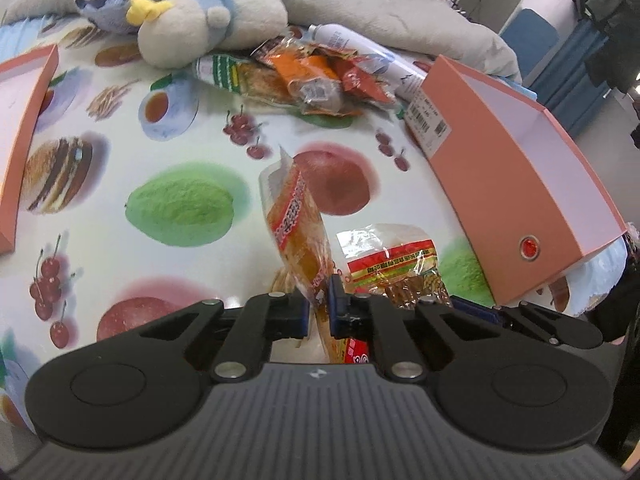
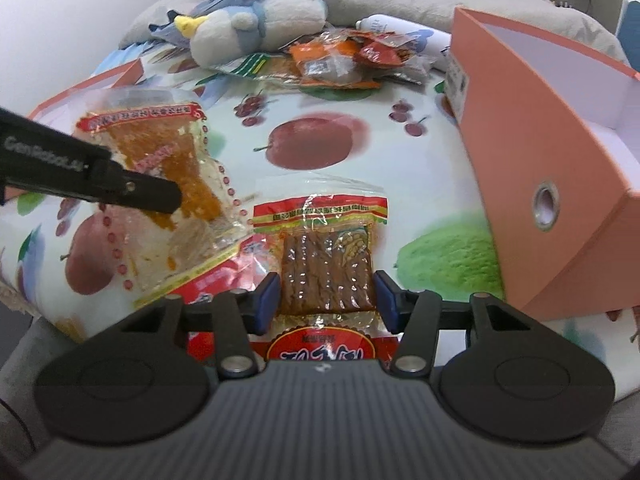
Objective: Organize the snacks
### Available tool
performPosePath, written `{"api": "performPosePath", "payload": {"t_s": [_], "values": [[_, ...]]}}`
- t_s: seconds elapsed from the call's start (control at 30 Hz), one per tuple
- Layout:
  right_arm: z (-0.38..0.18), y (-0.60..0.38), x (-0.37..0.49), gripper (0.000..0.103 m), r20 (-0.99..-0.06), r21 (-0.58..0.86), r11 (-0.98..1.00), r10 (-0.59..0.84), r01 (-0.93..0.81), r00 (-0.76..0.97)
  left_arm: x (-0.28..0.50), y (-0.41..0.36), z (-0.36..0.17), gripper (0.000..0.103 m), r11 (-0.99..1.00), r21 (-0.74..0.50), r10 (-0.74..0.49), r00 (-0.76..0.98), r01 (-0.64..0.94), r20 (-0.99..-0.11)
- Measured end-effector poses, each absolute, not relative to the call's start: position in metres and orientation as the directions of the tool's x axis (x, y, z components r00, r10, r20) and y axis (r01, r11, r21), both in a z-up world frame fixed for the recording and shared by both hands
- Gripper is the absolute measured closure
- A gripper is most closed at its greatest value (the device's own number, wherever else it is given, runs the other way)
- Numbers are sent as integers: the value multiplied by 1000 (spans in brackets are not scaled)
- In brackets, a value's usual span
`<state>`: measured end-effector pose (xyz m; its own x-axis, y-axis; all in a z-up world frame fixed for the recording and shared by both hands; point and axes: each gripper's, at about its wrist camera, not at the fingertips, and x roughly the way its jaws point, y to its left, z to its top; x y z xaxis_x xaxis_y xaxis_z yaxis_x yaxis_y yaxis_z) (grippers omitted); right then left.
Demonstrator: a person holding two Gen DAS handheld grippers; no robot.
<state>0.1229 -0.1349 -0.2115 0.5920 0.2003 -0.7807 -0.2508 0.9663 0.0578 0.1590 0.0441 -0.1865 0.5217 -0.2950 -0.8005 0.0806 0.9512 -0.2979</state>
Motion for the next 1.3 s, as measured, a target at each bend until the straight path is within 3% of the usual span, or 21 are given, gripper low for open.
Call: {"api": "performPosePath", "payload": {"t_s": [1.3], "values": [[-100, -169, 165, 50, -638, 2, 993, 91, -117, 764, 214, 11, -69, 95, 947, -261, -318, 648, 186, -692]]}}
